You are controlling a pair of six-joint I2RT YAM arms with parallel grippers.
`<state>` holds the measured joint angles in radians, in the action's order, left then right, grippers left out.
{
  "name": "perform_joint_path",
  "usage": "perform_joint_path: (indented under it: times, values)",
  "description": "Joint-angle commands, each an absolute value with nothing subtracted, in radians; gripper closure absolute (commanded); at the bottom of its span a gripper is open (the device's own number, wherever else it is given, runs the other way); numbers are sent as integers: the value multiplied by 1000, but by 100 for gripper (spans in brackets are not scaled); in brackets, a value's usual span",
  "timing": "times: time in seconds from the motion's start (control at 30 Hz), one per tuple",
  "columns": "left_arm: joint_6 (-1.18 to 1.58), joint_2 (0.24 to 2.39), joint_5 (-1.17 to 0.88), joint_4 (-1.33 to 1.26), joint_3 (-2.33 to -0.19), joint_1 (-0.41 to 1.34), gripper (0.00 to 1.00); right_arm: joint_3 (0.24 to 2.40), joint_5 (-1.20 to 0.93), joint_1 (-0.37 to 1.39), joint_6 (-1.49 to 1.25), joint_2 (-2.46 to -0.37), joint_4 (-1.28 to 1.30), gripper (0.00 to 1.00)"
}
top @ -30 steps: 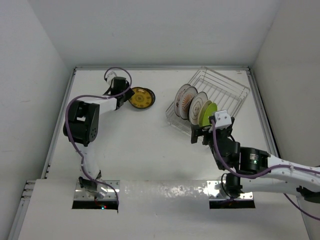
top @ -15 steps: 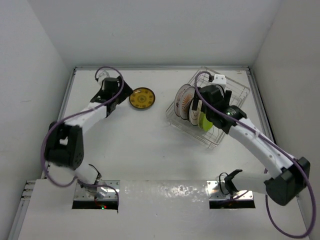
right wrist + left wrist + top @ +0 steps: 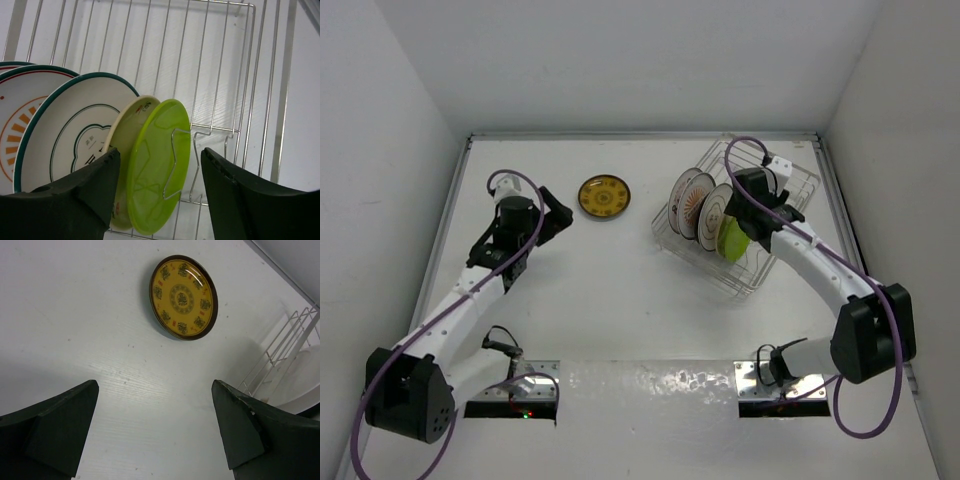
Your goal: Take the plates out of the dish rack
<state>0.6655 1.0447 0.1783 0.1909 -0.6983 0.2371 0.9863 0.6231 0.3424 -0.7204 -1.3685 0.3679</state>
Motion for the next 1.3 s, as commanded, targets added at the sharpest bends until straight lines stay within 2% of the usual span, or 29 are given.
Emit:
perform_joint_path:
  times: [0.0,0.43,0.47,0.8,1.0,1.13,1.27]
  values:
    - [627,1011,158,187,-707,250,7,962,595,336,-752,-1347,229,38]
    - [618,1074,94,146,-689,250,7,899,557,334,-822,-1420,157,51]
    - [617,1075,94,146,-689,250,7,896,554,336,-827,-1422,150,56]
    - [615,1071,78,144,-689,250,7,853,587,336,-907,-1375,164,82]
    - [621,1054,72,147,-692,250,7,874,623,334,-914,-1309,196,90]
    - [627,1035,61,152,-693,250,7,902,626,334,-905,-1272,219,99]
    - [630,1006,52,170,-703,250,7,925,606,334,-887,-1226,241,100]
